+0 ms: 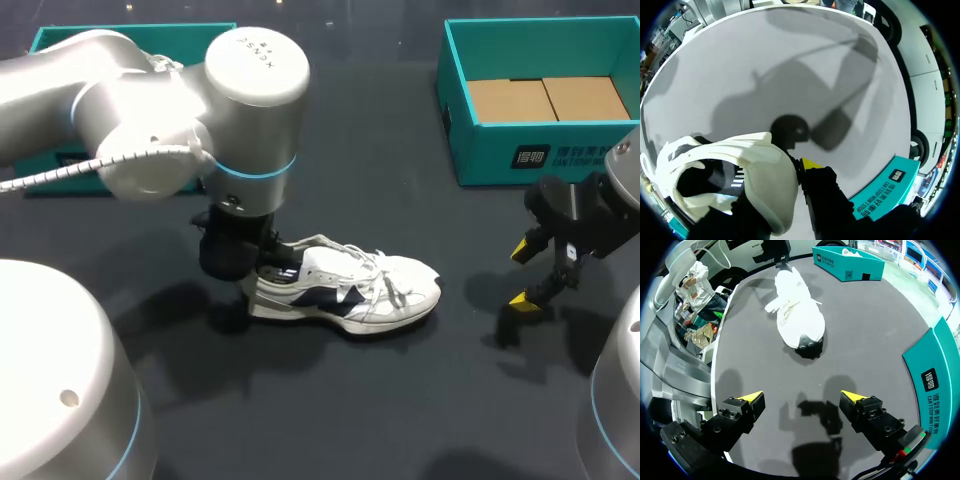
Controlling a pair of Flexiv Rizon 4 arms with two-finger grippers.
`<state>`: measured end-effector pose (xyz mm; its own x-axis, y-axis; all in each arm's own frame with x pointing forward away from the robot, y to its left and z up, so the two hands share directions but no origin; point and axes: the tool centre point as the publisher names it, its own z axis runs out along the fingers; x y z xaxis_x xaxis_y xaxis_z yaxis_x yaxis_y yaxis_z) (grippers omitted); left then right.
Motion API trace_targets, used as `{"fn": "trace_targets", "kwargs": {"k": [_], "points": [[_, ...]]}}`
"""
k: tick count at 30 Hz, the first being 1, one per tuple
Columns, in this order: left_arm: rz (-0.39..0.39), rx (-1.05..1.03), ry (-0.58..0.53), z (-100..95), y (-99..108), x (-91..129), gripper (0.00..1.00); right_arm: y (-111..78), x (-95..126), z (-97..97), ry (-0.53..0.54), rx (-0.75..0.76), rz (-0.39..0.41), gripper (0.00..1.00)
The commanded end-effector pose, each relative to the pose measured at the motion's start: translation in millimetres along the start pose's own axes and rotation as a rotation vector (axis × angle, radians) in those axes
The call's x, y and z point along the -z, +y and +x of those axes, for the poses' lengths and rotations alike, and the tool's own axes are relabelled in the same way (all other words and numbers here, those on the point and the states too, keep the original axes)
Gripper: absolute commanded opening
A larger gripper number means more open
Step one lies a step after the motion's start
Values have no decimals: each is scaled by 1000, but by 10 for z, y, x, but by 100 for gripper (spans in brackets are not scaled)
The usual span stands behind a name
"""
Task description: Take the shoe out of the shoebox, open the shoe tongue, remove and reinsert the insole, then place the shoe into the shoebox
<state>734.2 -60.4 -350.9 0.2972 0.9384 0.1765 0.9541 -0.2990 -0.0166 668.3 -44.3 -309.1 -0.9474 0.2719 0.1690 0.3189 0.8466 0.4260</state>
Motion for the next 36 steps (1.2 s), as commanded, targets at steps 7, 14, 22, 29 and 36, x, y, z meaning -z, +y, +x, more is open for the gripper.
{"fn": "trace_targets", "kwargs": {"k": [7, 14, 22, 29, 36], "points": [[105, 28, 45, -220, 184, -146, 0, -3, -4, 13, -3, 0, 1, 100], [138, 50, 59, -243, 166, -188, 0, -3, -4, 13, -3, 0, 1, 100], [165, 42, 72, -272, 75, -248, 0, -3, -4, 13, -3, 0, 1, 100], [148, 24, 76, -262, 19, -287, 0, -3, -4, 13, -3, 0, 1, 100], [131, 56, 43, -167, -32, -147, 94, -3, -4, 13, -3, 0, 1, 100]]}}
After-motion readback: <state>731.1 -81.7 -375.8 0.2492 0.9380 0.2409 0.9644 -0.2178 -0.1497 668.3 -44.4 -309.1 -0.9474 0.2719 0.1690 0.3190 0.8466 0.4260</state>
